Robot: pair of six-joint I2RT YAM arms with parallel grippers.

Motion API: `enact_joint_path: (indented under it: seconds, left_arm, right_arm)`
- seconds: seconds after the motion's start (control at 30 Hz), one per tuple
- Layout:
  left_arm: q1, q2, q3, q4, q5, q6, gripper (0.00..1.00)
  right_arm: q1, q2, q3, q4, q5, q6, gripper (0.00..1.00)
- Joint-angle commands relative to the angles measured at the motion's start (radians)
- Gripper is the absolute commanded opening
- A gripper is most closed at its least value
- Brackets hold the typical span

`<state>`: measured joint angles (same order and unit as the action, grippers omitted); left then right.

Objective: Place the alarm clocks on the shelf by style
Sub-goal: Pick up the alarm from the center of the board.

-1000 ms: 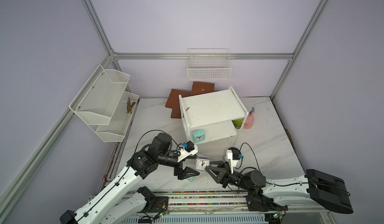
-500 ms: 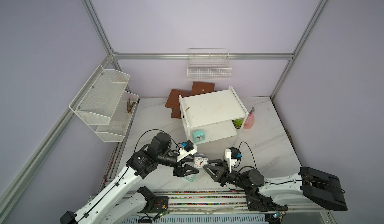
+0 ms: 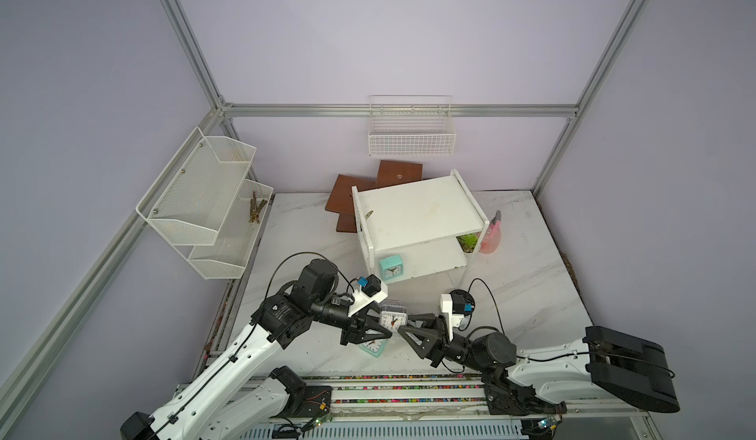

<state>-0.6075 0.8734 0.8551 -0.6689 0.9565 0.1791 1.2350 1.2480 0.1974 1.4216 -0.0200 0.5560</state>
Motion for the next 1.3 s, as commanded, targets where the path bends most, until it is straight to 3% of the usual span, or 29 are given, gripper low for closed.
enact_joint_path:
  seconds: [0.0, 0.13, 0.27, 0.43, 0.57, 0.73, 0.9, 1.27]
  left_arm:
    - [0.008, -0.008, 0.015, 0.032, 0.013, 0.031, 0.26]
    - [0.009, -0.020, 0.012, 0.038, -0.014, 0.031, 0.25]
    - [0.011, -0.037, 0.009, 0.046, -0.065, 0.031, 0.25]
    - [0.011, -0.054, -0.007, 0.083, -0.203, 0.016, 0.22]
    - [0.011, -0.053, -0.026, 0.117, -0.273, 0.009, 0.22]
    - [0.011, -0.040, -0.027, 0.124, -0.307, 0.013, 0.22]
    - [0.010, -0.033, -0.032, 0.124, -0.314, 0.017, 0.22]
    - [0.009, -0.048, -0.046, 0.129, -0.317, 0.028, 0.22]
  right_arm:
    - [0.002, -0.007, -0.007, 0.018, 0.023, 0.008, 0.38]
    - [0.003, -0.032, 0.005, -0.066, 0.051, 0.030, 0.44]
    - [0.007, -0.109, 0.016, -0.226, 0.112, 0.056, 0.60]
    - [0.039, -0.289, 0.098, -0.644, 0.283, 0.067, 0.77]
    - [0.094, -0.344, 0.227, -0.952, 0.460, 0.096, 0.82]
    - [0.165, -0.262, 0.419, -1.232, 0.669, 0.178, 0.84]
    - [0.235, -0.142, 0.597, -1.380, 0.811, 0.182, 0.86]
    - [0.244, -0.018, 0.775, -1.552, 0.867, 0.211, 0.87]
